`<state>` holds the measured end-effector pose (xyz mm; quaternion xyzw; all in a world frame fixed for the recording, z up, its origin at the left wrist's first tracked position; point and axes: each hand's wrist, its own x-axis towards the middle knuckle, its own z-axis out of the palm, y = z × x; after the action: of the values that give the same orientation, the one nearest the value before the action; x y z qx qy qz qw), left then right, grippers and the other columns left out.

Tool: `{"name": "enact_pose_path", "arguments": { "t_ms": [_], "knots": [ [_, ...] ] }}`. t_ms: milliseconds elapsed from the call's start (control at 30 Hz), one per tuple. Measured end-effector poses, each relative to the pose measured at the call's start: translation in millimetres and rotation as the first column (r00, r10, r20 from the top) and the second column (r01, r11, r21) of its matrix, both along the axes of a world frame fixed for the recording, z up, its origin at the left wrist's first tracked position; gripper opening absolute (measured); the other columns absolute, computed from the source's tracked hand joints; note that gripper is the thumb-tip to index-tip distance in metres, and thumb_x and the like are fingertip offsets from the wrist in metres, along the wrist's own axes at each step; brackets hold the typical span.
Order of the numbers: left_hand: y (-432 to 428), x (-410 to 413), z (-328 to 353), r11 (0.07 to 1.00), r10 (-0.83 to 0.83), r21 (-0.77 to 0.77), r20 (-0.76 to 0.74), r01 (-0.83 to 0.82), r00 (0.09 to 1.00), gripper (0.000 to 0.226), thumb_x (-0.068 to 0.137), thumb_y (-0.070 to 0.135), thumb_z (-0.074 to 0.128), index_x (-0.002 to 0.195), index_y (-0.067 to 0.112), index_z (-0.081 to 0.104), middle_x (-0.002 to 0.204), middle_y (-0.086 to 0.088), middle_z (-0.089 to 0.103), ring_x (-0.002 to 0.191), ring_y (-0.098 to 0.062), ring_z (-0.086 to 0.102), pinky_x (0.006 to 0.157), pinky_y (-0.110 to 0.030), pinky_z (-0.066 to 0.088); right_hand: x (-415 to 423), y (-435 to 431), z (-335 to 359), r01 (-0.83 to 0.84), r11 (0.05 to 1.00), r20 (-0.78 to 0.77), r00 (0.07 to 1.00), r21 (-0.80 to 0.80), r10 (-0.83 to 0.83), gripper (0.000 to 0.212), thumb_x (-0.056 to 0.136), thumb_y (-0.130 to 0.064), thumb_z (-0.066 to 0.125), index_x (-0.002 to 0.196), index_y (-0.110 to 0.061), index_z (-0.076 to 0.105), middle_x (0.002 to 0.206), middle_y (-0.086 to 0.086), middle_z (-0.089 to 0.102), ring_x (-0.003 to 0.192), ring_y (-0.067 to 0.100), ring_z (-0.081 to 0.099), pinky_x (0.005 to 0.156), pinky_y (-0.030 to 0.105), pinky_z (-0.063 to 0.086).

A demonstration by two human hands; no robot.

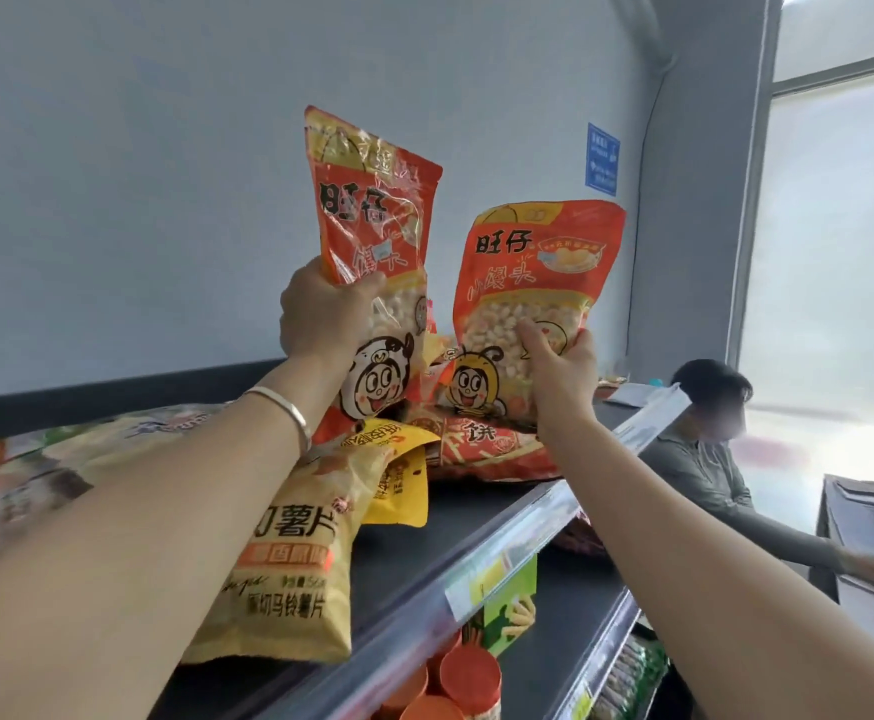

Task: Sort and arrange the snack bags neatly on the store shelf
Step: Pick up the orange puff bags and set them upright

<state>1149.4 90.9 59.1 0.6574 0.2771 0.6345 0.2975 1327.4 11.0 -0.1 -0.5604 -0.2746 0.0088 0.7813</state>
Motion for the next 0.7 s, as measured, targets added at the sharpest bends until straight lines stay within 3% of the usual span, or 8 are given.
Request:
{"name": "enact_pose_path", "arguments": {
  "t_ms": [300, 400, 533, 700],
  "knots": [
    [37.0, 59.7, 9.4, 0.988, 0.153, -0.022, 0.099, -0.151, 0.983, 0.008, 0.074, 0.029, 0.071, 0.072, 0.028, 0.063, 0.078, 0.016, 0.066, 0.082, -0.014, 0.065, 0.089, -0.039, 0.052, 88.0, 72.8, 15.2, -0.193, 0.981, 0.012, 0.981, 0.012, 0.193, 0.045, 0.083, -0.043, 0.070, 0.114, -0.019, 0.048, 0.099, -0.002, 0.061, 0.098, 0.025, 0.063, 0.089, 0.049, 0.054],
    [41.9, 78.5, 12.6, 0.976, 0.219, -0.008, 0.098, -0.219, 0.971, 0.008, 0.075, 0.029, 0.070, 0.072, 0.027, 0.063, 0.078, 0.013, 0.067, 0.082, -0.014, 0.065, 0.088, -0.040, 0.053, 107.9, 94.2, 19.9, -0.229, 0.973, 0.065, 0.971, -0.040, 0.231, 0.039, 0.084, -0.045, 0.068, 0.107, -0.023, 0.046, 0.092, -0.007, 0.058, 0.095, 0.024, 0.063, 0.088, 0.050, 0.054],
    [49.7, 96.4, 5.3, 0.951, 0.304, 0.033, 0.049, -0.306, 0.951, 0.008, 0.076, 0.033, 0.069, 0.078, 0.025, 0.065, 0.084, 0.011, 0.069, 0.084, -0.015, 0.066, 0.085, -0.038, 0.053, 121.5, 116.1, 20.9, -0.246, 0.965, 0.132, 0.957, -0.094, 0.257, 0.043, 0.087, -0.048, 0.063, 0.114, -0.019, 0.046, 0.099, -0.002, 0.058, 0.092, 0.022, 0.060, 0.084, 0.043, 0.052],
    [63.7, 97.7, -3.3, 0.804, 0.594, 0.093, -0.084, -0.587, 0.800, 0.017, 0.087, 0.038, 0.059, 0.088, 0.021, 0.062, 0.092, 0.004, 0.067, 0.083, -0.021, 0.059, 0.078, -0.033, 0.046, 118.8, 144.1, 11.5, -0.324, 0.927, 0.105, 0.932, -0.189, 0.347, 0.044, 0.088, -0.047, 0.062, 0.114, -0.017, 0.044, 0.102, 0.001, 0.059, 0.098, 0.028, 0.062, 0.090, 0.051, 0.052]
  ]
}}
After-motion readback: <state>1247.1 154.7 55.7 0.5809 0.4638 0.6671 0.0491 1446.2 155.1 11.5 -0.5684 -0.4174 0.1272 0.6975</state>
